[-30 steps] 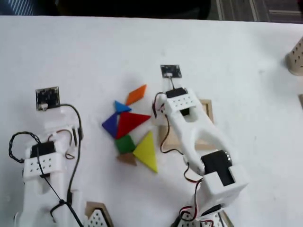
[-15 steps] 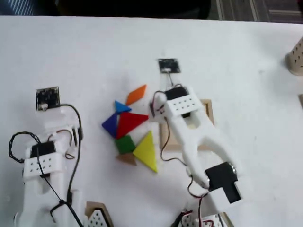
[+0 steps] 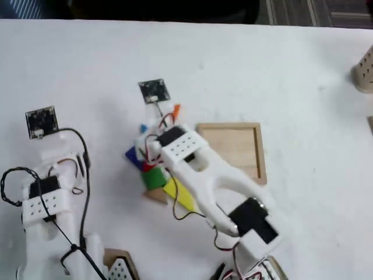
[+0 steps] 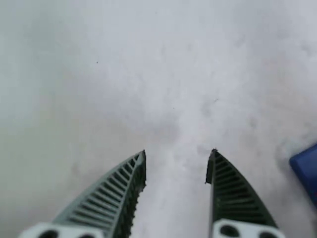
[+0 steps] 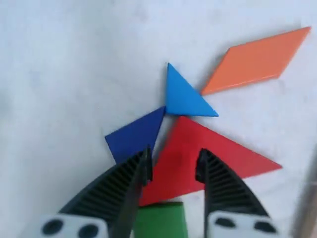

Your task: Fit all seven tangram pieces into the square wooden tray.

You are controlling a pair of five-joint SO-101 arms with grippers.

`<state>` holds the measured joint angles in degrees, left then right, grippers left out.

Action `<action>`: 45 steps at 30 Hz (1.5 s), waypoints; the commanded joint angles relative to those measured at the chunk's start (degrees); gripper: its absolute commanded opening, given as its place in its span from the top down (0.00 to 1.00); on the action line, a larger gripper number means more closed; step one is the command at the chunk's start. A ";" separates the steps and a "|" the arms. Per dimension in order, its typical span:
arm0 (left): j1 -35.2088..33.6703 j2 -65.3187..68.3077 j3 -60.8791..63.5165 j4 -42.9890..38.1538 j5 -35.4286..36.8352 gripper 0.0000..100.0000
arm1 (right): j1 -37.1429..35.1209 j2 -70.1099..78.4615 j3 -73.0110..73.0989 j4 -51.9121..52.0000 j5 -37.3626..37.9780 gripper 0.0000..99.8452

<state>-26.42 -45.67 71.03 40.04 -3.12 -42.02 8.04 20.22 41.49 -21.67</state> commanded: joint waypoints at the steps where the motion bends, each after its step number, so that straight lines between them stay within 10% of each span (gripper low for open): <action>1: -1.54 0.13 -0.79 -2.02 0.97 0.79 | -2.51 1.10 -4.13 -3.21 -4.48 0.80; 11: -4.44 0.22 -0.62 -4.04 3.43 0.79 | -5.05 6.99 -13.71 2.15 -4.31 0.80; 20: 7.52 0.13 -0.44 -0.18 3.43 0.79 | 16.48 -13.23 -13.19 33.19 8.35 0.98; 34: 25.36 0.22 -6.15 10.37 9.58 0.69 | 40.66 -43.56 34.02 15.69 28.31 0.98; 45: 26.42 0.66 -6.15 7.03 9.67 0.69 | 42.68 -52.35 40.62 14.73 29.71 0.98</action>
<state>-0.75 -45.58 68.22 48.84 5.58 -0.09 -42.42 61.10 57.14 7.25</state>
